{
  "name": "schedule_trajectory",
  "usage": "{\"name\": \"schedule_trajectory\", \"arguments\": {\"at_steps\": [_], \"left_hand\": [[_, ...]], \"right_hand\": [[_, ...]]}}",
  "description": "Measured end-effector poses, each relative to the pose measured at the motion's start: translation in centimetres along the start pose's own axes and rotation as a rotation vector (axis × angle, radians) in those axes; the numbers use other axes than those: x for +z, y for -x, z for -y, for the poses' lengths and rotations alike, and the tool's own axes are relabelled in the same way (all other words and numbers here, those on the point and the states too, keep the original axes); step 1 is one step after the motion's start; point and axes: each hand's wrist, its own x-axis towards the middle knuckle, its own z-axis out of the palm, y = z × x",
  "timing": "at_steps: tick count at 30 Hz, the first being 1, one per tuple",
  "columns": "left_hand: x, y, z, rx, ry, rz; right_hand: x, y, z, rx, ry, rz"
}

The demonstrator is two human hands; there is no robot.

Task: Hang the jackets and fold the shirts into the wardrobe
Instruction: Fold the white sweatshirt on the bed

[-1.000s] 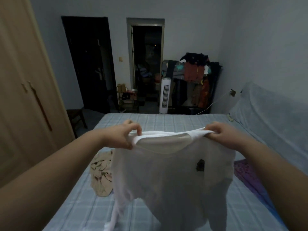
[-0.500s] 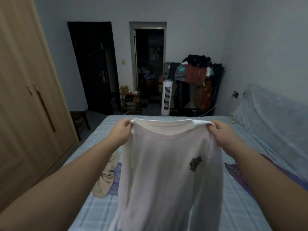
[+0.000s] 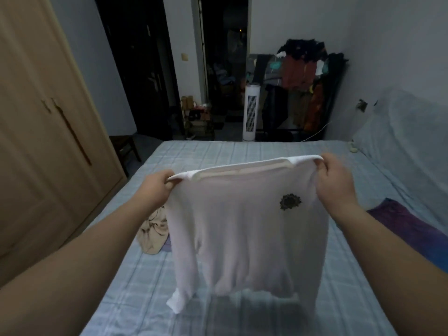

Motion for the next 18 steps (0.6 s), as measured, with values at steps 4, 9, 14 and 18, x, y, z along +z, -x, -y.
{"name": "schedule_trajectory", "arguments": {"at_steps": [4,9,14,18], "left_hand": [[2.7,1.1,0.6,-0.136,0.16,0.012],[1.5,4.5,2.8,-0.061,0.235,0.236],[-1.2,6.0,5.3,0.007,0.032,0.203],[-2.3,7.4,6.4,0.079,-0.01,0.176]], "right_hand": [[2.2,1.7,-1.9,0.079,0.015,0.089],[1.1,2.8,-5.1,-0.037,0.298,0.407],[-0.3,5.6,-5.0,-0.06,0.407,0.281],[0.4,8.3,-1.3,0.194,0.251,0.086]]}}
